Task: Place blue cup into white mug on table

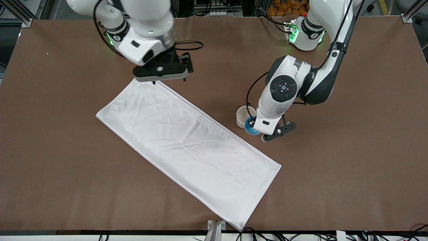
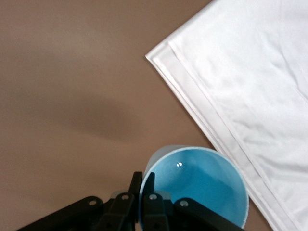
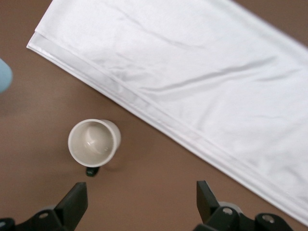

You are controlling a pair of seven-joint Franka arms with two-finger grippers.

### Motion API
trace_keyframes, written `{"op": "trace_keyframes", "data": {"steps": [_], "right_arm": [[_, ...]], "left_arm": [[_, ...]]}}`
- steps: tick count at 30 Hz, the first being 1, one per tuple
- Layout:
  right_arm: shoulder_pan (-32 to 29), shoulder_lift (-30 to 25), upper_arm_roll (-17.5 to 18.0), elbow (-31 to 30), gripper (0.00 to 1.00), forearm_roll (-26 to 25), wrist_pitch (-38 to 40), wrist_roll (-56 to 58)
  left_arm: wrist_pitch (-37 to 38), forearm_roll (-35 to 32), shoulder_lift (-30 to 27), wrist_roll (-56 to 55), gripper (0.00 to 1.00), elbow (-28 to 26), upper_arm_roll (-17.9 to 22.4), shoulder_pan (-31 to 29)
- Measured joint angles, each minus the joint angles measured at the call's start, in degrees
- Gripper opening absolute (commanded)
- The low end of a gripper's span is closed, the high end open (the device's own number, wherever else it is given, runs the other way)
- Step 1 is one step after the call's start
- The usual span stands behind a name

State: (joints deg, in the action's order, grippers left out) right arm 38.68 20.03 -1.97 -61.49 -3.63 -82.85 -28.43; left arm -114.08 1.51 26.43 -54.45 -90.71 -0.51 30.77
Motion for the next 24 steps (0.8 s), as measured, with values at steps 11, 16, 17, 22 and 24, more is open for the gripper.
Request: {"op": "trace_keyframes", "data": {"steps": [11,16,17,22,24], "right_arm": [[-13.9,-8.3,-0.2,-8.4,1.0,0.1,0.6,16.6],[-20.0,-10.6,-0.2,-13.4,1.0,0.2,-3.0,20.0],[-21.0,-10.9,-0.2,-14.4,1.0,0.2,-4.0,20.3],[-24.6,-12.4,-0.2,-19.7,1.0,0.3,-8.7,20.8],[-25.6,-13.4,-0.2,-22.4,1.0,0.3,-11.4,20.9]], "left_arm": [[-0.1,0.0,-1.2,-3.0,0.0,-2.4,-0.4,-0.2],[-0.1,0.0,-3.3,-3.4,0.0,-5.5,-1.4,-0.1],[-0.1,0.0,-3.8,-3.4,0.0,-6.2,-1.6,-0.1],[-0.4,0.0,-6.6,-3.4,0.0,-9.8,-2.5,0.0],[-0.8,0.0,-7.5,-3.4,0.0,-11.2,-2.9,0.0]]}}
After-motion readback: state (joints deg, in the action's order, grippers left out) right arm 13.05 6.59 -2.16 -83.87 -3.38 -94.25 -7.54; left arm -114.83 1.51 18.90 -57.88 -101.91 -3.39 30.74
